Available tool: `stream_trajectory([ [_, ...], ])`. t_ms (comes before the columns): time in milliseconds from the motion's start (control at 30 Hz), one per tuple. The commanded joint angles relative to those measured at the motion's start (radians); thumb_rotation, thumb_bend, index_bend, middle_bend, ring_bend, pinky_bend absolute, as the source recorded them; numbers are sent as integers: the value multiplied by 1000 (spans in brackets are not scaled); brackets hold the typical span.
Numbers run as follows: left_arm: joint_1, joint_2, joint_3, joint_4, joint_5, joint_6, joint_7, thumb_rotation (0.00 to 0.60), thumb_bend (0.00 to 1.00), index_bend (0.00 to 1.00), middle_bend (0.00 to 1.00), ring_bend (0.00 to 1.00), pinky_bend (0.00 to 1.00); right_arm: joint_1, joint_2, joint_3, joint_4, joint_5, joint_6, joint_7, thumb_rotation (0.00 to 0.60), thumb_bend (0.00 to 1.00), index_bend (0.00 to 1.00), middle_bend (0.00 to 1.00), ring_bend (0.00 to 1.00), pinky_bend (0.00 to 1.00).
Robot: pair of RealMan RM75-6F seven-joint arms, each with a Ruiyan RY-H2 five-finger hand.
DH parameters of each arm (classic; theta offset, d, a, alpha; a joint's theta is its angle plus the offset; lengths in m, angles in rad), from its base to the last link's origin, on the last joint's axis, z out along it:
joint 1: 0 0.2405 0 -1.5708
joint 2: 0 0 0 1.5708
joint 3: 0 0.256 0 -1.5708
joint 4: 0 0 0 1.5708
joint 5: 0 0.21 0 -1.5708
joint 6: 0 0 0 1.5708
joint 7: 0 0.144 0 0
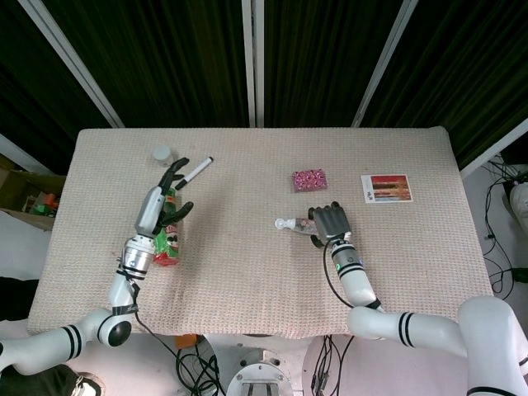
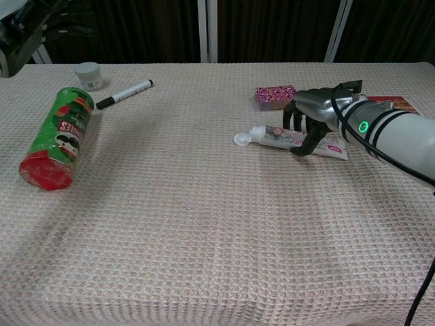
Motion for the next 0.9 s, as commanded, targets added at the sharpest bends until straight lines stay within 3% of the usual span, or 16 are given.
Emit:
stream_trajectory([
  [33, 0, 0, 1, 0, 0, -2, -1, 125, 116, 65, 87, 64, 183, 0, -2, 2, -2, 6, 8, -11, 600, 293, 494, 497, 427, 321],
  [333, -4, 3, 1, -3, -1, -9, 2, 124, 115, 65, 87, 65, 183, 1, -24, 14, 18, 2, 26, -19, 600, 321, 582, 549, 477, 409],
  [533, -2, 6, 0, -8, -6, -8, 8, 124, 115, 65, 87, 65, 183, 6, -46, 20, 44, -6, 26, -24, 600, 345, 620, 572, 501, 537],
  [900, 4, 8, 1, -7, -11, -7, 13, 123, 115, 66, 87, 65, 183, 17, -98, 27, 111, -38, 19, -28, 600, 434, 715, 631, 561, 625],
])
